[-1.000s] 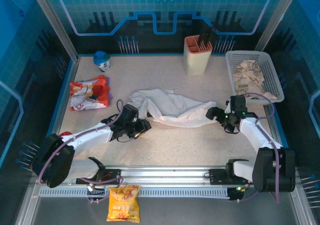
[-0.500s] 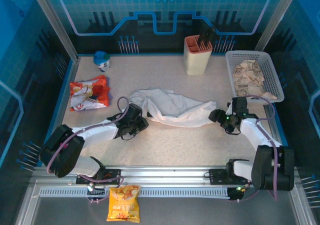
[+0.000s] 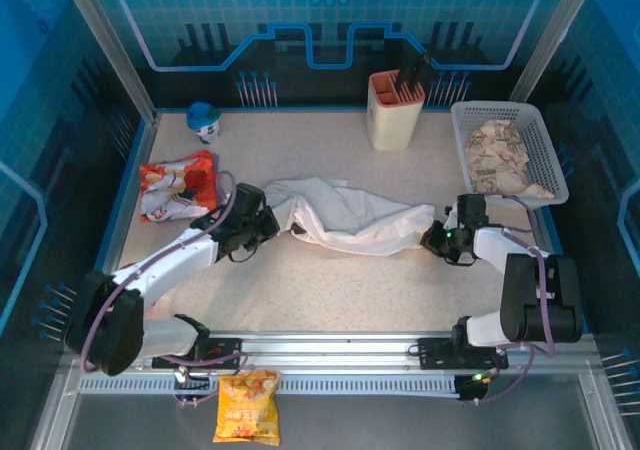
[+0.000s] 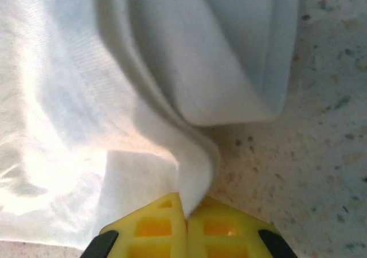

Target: Fold and stack the t-shirts

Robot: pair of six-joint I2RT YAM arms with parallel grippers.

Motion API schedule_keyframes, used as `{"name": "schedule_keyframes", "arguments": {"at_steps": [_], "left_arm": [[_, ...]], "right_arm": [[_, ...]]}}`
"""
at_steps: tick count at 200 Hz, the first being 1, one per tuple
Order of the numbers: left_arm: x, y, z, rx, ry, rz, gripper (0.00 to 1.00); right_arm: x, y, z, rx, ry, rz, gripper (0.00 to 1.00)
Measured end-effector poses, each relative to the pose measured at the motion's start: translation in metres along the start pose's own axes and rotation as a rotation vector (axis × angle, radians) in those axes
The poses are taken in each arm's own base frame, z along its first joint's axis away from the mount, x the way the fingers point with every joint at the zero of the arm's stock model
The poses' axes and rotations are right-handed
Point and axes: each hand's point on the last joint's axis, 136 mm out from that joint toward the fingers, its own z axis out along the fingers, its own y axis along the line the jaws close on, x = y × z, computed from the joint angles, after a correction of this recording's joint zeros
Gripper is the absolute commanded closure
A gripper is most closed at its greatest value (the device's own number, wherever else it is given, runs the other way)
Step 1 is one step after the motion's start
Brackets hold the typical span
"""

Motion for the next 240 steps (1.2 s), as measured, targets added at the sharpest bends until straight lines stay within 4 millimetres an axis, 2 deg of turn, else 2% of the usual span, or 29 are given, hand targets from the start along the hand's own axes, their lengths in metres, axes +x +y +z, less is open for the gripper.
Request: {"name": "schedule_keyframes", "arguments": {"at_steps": [47, 76, 86, 101, 109, 117, 137, 144, 166, 206, 240], "left_arm": [[-0.032, -0.011, -0.058, 0.049, -0.006, 0.033, 1.00], [-0.040, -0.013, -0.078, 0.073, 0.021, 0.045, 1.00], [-0.039, -0.011, -0.080, 0.077, 0.036, 0.045, 1.00], [-0.035, -0.008, -0.081, 0.080, 0.064, 0.044, 1.00], [-0.033, -0.008, -0.080, 0.082, 0.079, 0.048, 1.00], [-0.031, -0.008, -0.080, 0.086, 0.088, 0.050, 1.00], [-0.027, -0.006, -0.077, 0.094, 0.107, 0.045, 1.00], [-0.024, -0.003, -0.074, 0.093, 0.117, 0.042, 1.00], [-0.018, 0.003, -0.067, 0.079, 0.146, 0.030, 1.00], [-0.017, 0.004, -0.062, 0.077, 0.159, 0.033, 1.00], [-0.017, 0.007, -0.058, 0.068, 0.171, 0.031, 1.00]], "right_arm": [[0.008, 0.022, -0.056, -0.030, -0.013, -0.008, 1.00], [0.002, 0.018, -0.078, -0.055, -0.025, 0.068, 1.00], [-0.005, 0.019, -0.081, -0.062, -0.024, 0.086, 0.83], [-0.017, 0.026, -0.075, -0.089, 0.007, 0.107, 0.46], [-0.023, 0.030, -0.068, -0.110, 0.034, 0.116, 0.35], [-0.029, 0.032, -0.059, -0.127, 0.060, 0.122, 0.28], [-0.033, 0.028, -0.037, -0.137, 0.121, 0.132, 0.22], [-0.031, 0.025, -0.032, -0.132, 0.136, 0.136, 0.16], [-0.022, 0.015, -0.032, -0.094, 0.128, 0.124, 0.17], [-0.010, -0.009, -0.049, 0.031, 0.019, 0.079, 0.23], [0.004, -0.029, -0.043, 0.100, 0.030, 0.106, 0.34]]}}
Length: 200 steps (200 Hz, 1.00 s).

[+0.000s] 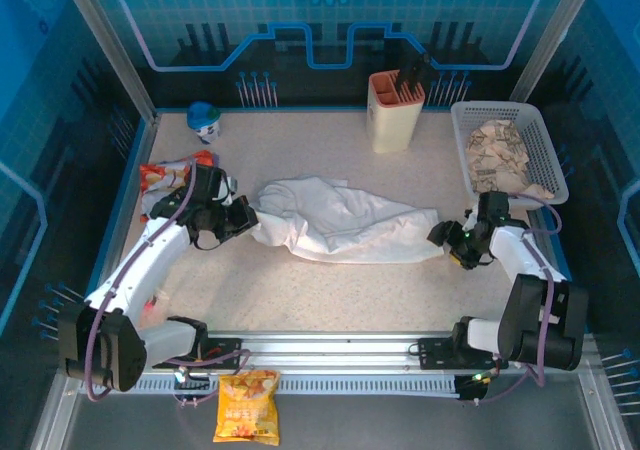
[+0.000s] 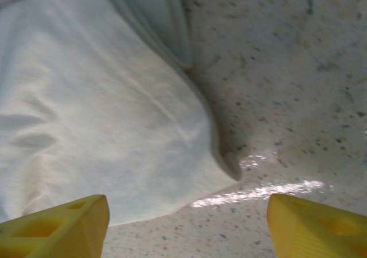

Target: Fold and stack the t-shirts

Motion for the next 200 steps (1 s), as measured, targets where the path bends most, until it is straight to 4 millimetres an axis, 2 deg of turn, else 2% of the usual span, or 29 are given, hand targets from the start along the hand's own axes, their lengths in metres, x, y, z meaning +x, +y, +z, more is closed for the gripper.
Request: {"name": "schedule_keyframes", "arguments": {"at_steps": [41, 64, 80, 89, 107, 120, 138, 156, 176, 200], "left_arm": [[-0.002, -0.003, 0.000, 0.018, -0.007, 0.011, 1.00], [-0.003, -0.003, -0.001, 0.021, -0.007, 0.009, 1.00], [-0.004, -0.003, -0.001, 0.025, -0.007, 0.007, 1.00], [-0.004, -0.003, -0.001, 0.027, -0.006, 0.009, 1.00], [-0.004, -0.004, -0.004, 0.034, -0.013, 0.022, 1.00], [-0.005, -0.007, -0.010, 0.044, -0.027, 0.045, 1.00], [-0.005, -0.015, -0.023, 0.068, -0.052, 0.079, 1.00], [-0.010, -0.036, -0.047, 0.125, -0.091, 0.115, 1.00], [-0.020, -0.072, -0.089, 0.225, -0.177, 0.190, 1.00], [-0.026, -0.115, -0.152, 0.343, -0.305, 0.296, 1.00]], "right_arm": [[0.006, -0.011, 0.023, 0.032, 0.060, 0.021, 0.50], [0.006, -0.016, 0.026, 0.060, 0.063, 0.020, 0.78], [0.006, -0.022, 0.026, 0.098, 0.067, 0.037, 0.91], [0.003, -0.018, 0.026, 0.076, 0.060, 0.025, 1.00], [-0.002, -0.001, 0.029, 0.015, 0.039, -0.024, 1.00], [-0.006, 0.006, 0.021, -0.012, 0.005, -0.042, 1.00], [-0.015, 0.024, -0.007, -0.065, -0.090, -0.088, 1.00], [-0.030, 0.053, -0.058, -0.139, -0.241, -0.163, 1.00], [-0.041, 0.088, -0.127, -0.227, -0.430, -0.249, 1.00], [-0.039, 0.118, -0.203, -0.306, -0.600, -0.326, 1.00]]}}
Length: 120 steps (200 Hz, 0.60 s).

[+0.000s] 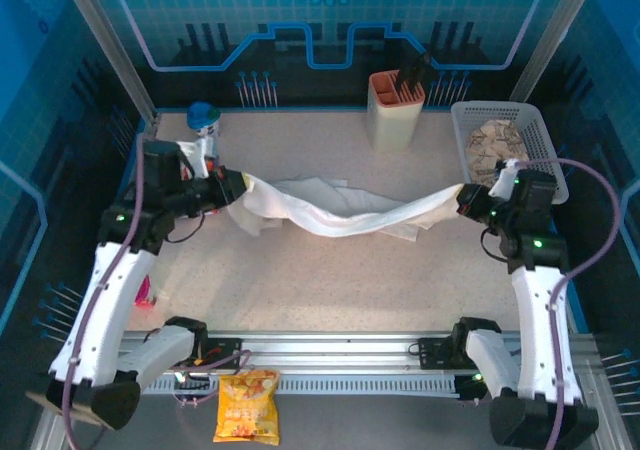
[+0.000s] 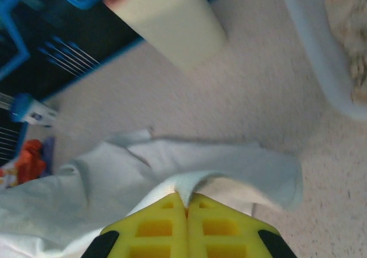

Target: Fold and stack the t-shirts

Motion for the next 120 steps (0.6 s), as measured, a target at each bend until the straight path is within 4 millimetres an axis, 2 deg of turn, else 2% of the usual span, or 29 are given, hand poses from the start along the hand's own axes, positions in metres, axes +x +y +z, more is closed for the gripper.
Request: {"name": "schedule_keyframes", "arguments": {"at_steps": [24, 56, 105, 120], "left_arm": [[-0.027, -0.049, -0.041, 0.106, -0.112, 0.106, 1.00], [-0.048, -0.095, -0.082, 0.197, -0.210, 0.214, 1.00], [-0.071, -0.144, -0.115, 0.312, -0.272, 0.309, 1.00], [-0.078, -0.154, -0.119, 0.334, -0.290, 0.336, 1.00]], "right_arm": [[-0.029, 0.033, -0.042, -0.061, -0.108, -0.058, 1.00], [-0.051, 0.066, -0.084, -0.131, -0.198, -0.116, 1.00], [-0.068, 0.104, -0.142, -0.216, -0.337, -0.190, 1.00], [-0.073, 0.110, -0.156, -0.228, -0.386, -0.202, 1.00]]}}
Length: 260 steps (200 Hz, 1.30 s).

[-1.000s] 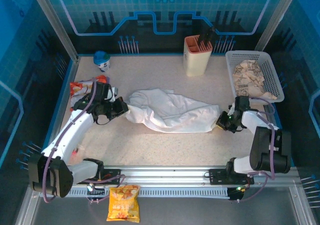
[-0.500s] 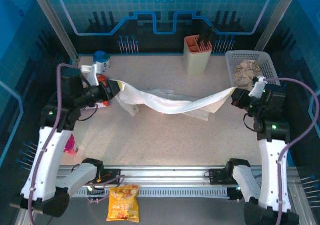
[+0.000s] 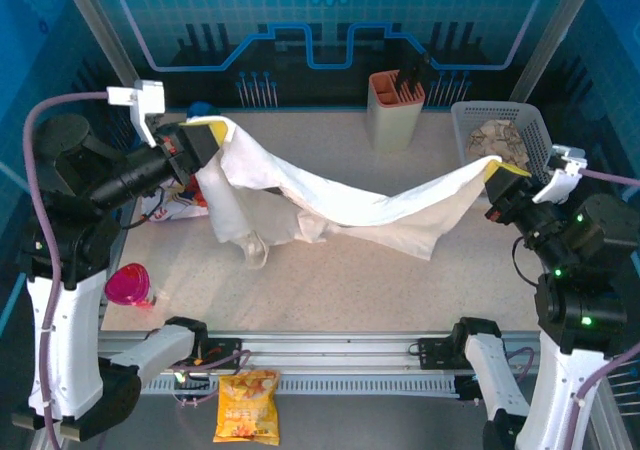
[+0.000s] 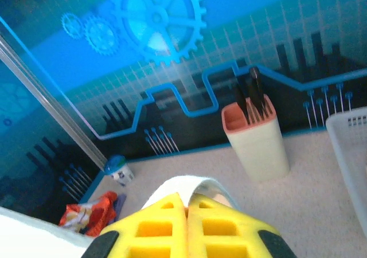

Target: Fold and stack the t-shirts

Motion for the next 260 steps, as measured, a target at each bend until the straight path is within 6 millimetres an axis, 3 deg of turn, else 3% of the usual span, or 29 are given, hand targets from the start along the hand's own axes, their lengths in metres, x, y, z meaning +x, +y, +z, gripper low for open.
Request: {"name": "schedule_keyframes", "arguments": {"at_steps": [25, 53, 71, 92, 107, 121, 135, 155, 183, 203, 216, 236, 260], "left_arm": [[-0.007, 0.001, 0.007, 0.011, -0.007, 0.027, 1.00], [-0.012, 0.024, 0.032, -0.002, 0.003, 0.026, 1.00], [-0.019, 0.063, 0.060, -0.042, 0.016, -0.001, 1.00], [-0.018, 0.123, 0.102, -0.081, 0.048, -0.056, 1.00], [-0.005, 0.175, 0.138, -0.111, 0.094, -0.121, 1.00], [0.005, 0.209, 0.163, -0.127, 0.126, -0.177, 1.00], [0.006, 0.235, 0.185, -0.123, 0.134, -0.209, 1.00], [-0.009, 0.253, 0.211, -0.096, 0.112, -0.211, 1.00], [-0.063, 0.242, 0.228, -0.026, 0.016, -0.126, 1.00], [-0.106, 0.213, 0.220, 0.031, -0.082, -0.029, 1.00], [-0.123, 0.190, 0.208, 0.065, -0.122, 0.007, 1.00], [-0.133, 0.160, 0.188, 0.098, -0.144, 0.041, 1.00], [-0.112, 0.132, 0.155, 0.093, -0.126, 0.040, 1.00]], "right_arm": [[-0.006, -0.002, 0.000, 0.014, -0.027, 0.011, 1.00], [0.004, -0.020, 0.026, 0.034, 0.014, 0.073, 1.00], [0.015, -0.041, 0.059, 0.060, 0.075, 0.136, 1.00], [0.031, -0.069, 0.104, 0.089, 0.138, 0.206, 1.00], [0.046, -0.089, 0.136, 0.110, 0.176, 0.253, 1.00], [0.054, -0.100, 0.157, 0.128, 0.187, 0.270, 1.00], [0.055, -0.106, 0.178, 0.130, 0.177, 0.263, 1.00], [0.046, -0.106, 0.200, 0.122, 0.133, 0.238, 1.00], [0.008, -0.097, 0.208, 0.096, 0.004, 0.185, 1.00], [-0.024, -0.083, 0.200, 0.052, -0.102, 0.135, 1.00], [-0.039, -0.072, 0.189, 0.024, -0.155, 0.107, 1.00], [-0.054, -0.056, 0.162, -0.001, -0.222, 0.072, 1.00], [-0.058, -0.042, 0.126, -0.013, -0.263, 0.043, 1.00]]}}
